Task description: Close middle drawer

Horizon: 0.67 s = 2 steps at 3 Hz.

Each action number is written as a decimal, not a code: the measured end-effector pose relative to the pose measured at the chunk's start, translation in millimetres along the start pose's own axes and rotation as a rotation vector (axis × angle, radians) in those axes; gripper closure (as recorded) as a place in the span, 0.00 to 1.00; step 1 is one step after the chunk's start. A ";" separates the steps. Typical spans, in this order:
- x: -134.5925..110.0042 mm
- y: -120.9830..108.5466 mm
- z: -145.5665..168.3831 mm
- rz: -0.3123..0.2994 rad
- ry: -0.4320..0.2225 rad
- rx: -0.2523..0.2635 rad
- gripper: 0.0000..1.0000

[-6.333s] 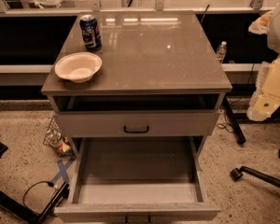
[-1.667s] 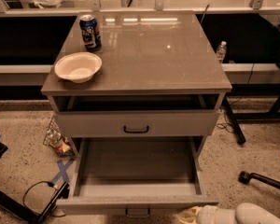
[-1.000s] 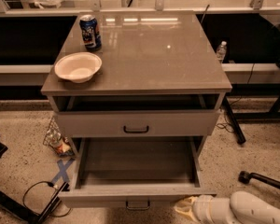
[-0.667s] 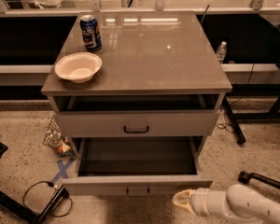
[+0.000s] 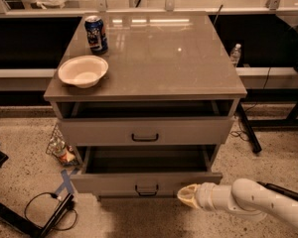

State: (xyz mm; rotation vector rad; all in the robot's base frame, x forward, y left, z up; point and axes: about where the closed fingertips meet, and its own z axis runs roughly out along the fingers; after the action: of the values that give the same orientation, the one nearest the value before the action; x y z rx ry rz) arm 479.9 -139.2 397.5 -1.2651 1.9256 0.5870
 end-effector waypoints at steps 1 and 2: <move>0.0 0.0 0.1 0.000 0.000 0.000 1.00; -7.5 -16.2 9.9 -0.008 -0.028 0.018 1.00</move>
Offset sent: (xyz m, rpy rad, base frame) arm 0.0516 0.0072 0.0018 0.0437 -0.0714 -0.0286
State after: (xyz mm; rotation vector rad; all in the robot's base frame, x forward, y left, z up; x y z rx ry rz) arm 499.8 -134.5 397.7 -1.2465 1.8986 0.5797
